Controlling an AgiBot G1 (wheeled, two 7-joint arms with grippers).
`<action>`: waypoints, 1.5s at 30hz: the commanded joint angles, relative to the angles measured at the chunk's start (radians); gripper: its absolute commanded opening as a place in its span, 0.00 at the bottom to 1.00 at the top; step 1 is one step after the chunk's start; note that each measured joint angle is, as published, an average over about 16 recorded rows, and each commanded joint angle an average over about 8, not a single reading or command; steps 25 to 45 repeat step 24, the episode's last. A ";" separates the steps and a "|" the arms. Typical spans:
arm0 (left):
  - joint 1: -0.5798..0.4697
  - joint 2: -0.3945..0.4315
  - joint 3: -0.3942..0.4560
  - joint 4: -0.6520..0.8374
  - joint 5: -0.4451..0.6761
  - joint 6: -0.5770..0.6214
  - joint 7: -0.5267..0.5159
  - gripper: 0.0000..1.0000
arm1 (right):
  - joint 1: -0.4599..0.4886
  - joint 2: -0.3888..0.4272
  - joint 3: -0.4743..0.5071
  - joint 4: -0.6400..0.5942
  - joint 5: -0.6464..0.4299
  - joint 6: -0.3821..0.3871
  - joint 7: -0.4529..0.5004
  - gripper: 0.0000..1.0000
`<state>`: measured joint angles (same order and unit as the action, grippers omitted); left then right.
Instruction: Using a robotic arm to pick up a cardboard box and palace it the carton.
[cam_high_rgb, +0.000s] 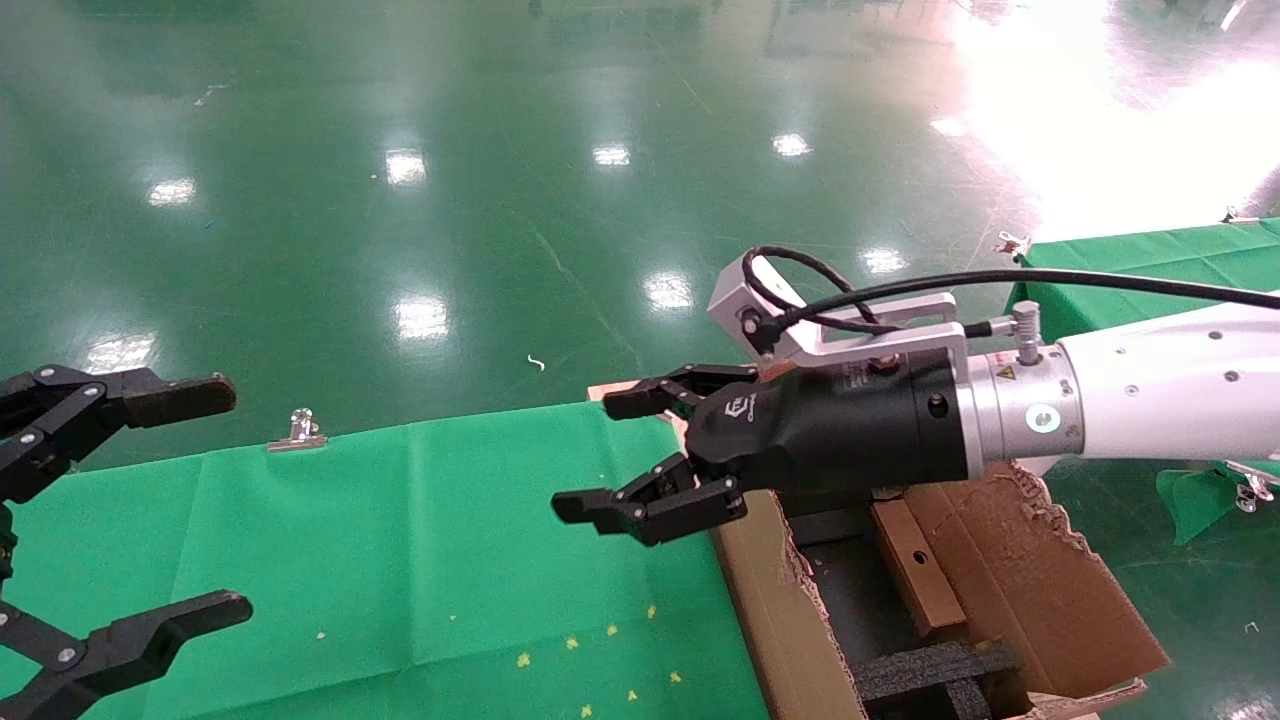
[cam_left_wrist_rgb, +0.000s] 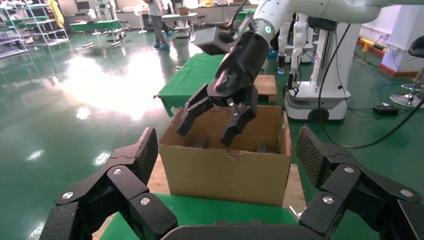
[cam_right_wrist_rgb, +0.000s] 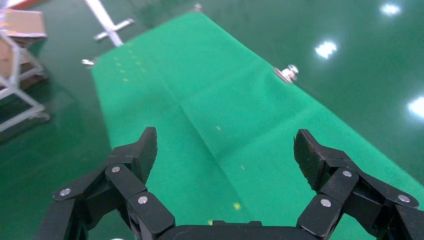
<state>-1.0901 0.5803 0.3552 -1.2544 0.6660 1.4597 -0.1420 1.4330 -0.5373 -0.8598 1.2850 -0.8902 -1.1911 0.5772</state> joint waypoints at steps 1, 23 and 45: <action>0.000 0.000 0.000 0.000 0.000 0.000 0.000 1.00 | -0.033 -0.007 0.053 0.000 0.015 -0.028 -0.035 1.00; 0.000 0.000 0.000 0.000 0.000 0.000 0.000 1.00 | -0.359 -0.074 0.583 -0.001 0.160 -0.305 -0.389 1.00; 0.000 0.000 0.000 0.000 0.000 0.000 0.000 1.00 | -0.364 -0.075 0.591 -0.001 0.162 -0.309 -0.394 1.00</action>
